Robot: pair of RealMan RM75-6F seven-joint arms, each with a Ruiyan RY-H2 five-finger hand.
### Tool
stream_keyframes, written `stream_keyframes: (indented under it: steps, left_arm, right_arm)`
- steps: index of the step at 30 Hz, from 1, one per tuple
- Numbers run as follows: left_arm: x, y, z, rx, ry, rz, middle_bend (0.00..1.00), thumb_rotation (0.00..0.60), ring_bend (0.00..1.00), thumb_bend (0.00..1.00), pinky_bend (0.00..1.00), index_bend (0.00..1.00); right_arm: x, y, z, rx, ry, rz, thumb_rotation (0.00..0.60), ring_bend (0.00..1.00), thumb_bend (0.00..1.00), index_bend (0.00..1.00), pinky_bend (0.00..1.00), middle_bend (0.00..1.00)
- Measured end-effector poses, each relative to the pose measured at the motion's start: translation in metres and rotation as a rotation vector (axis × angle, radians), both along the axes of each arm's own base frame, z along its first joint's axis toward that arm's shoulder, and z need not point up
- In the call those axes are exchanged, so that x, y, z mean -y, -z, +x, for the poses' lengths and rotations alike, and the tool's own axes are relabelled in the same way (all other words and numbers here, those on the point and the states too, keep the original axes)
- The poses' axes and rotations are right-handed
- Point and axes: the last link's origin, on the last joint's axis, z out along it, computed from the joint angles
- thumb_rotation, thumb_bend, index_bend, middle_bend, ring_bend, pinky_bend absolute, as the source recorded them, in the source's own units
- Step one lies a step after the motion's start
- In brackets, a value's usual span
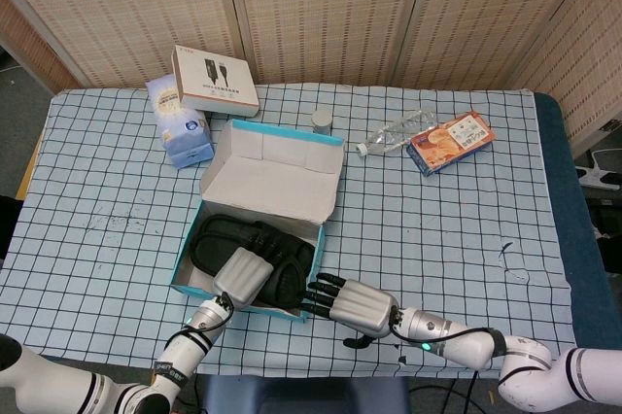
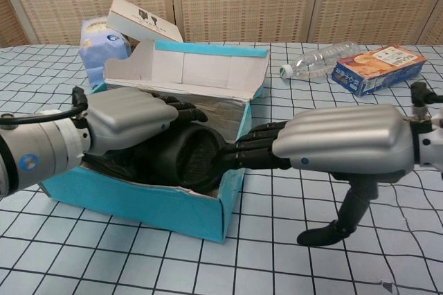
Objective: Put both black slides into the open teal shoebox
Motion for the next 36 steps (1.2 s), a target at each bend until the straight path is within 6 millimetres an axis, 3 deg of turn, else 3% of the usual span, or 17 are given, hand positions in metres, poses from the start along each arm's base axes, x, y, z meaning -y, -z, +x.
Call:
stream_keyframes:
  steps: [13,24,31,36]
  left_arm:
    - [0.002,-0.005,-0.003,0.038,-0.006,-0.001,0.0,0.6,0.0,0.39,0.1,0.0]
    - [0.015,-0.023,-0.008,0.104,-0.022,-0.037,0.0,0.6,0.0,0.4,0.1,0.0]
    - [0.025,-0.038,-0.015,0.108,-0.016,-0.037,0.0,0.6,0.0,0.4,0.1,0.0]
    - [0.03,-0.052,-0.012,0.156,0.0,-0.015,0.0,0.6,0.0,0.42,0.1,0.0]
  right_arm:
    - [0.016,0.024,-0.002,-0.076,0.006,-0.012,0.527,0.0,0.26,0.0,0.0,0.0]
    - [0.029,0.032,-0.004,-0.125,0.034,-0.055,0.526,0.0,0.26,0.0,0.0,0.0]
    - [0.036,0.032,-0.002,-0.128,0.062,-0.078,0.526,0.0,0.26,0.0,0.0,0.0]
    - [0.035,0.021,0.0,-0.088,0.07,-0.1,0.524,0.0,0.26,0.0,0.0,0.0]
